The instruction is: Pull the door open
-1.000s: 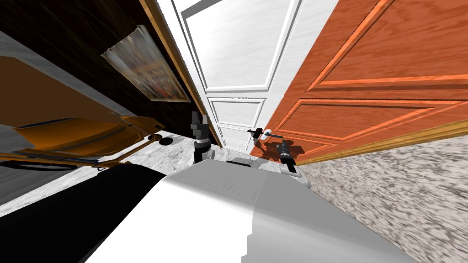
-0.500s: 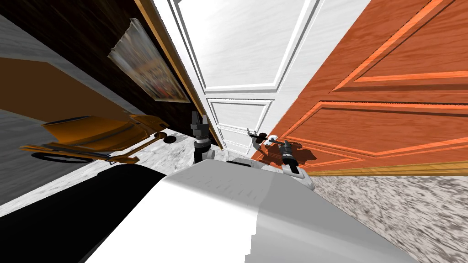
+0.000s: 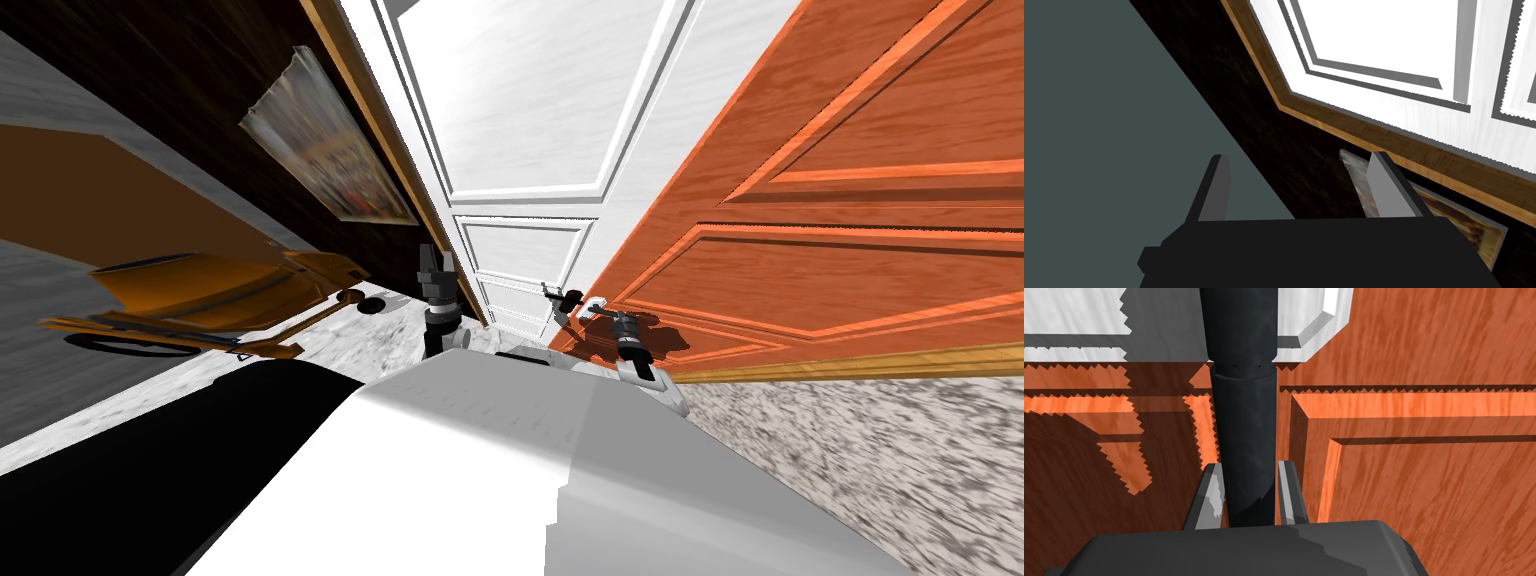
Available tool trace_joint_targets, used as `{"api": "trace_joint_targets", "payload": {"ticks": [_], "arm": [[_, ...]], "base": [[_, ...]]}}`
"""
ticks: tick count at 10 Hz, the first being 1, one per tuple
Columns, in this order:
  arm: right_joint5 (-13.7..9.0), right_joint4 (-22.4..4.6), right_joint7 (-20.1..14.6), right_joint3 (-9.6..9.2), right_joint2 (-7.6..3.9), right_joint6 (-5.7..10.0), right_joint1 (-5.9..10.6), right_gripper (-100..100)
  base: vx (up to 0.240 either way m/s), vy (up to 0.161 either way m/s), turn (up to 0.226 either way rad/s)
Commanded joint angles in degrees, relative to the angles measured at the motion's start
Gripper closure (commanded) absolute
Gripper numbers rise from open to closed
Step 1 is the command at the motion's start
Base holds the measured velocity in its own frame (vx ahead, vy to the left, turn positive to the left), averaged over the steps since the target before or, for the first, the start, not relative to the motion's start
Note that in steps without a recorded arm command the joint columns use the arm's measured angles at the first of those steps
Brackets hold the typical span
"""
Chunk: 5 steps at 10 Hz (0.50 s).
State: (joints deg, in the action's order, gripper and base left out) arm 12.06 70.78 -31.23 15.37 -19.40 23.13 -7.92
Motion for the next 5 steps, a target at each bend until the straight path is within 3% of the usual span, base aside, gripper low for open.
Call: {"api": "trace_joint_targets", "payload": {"ticks": [1,5], "arm": [[0.0,0.0,0.0,0.05,-0.02,-0.02,-0.06,100],[0.3,0.5,-2.3,-0.66,-1.96,1.77,-2.16,100]], "base": [[-0.005,0.003,-0.004],[-0.150,-0.027,0.088]]}}
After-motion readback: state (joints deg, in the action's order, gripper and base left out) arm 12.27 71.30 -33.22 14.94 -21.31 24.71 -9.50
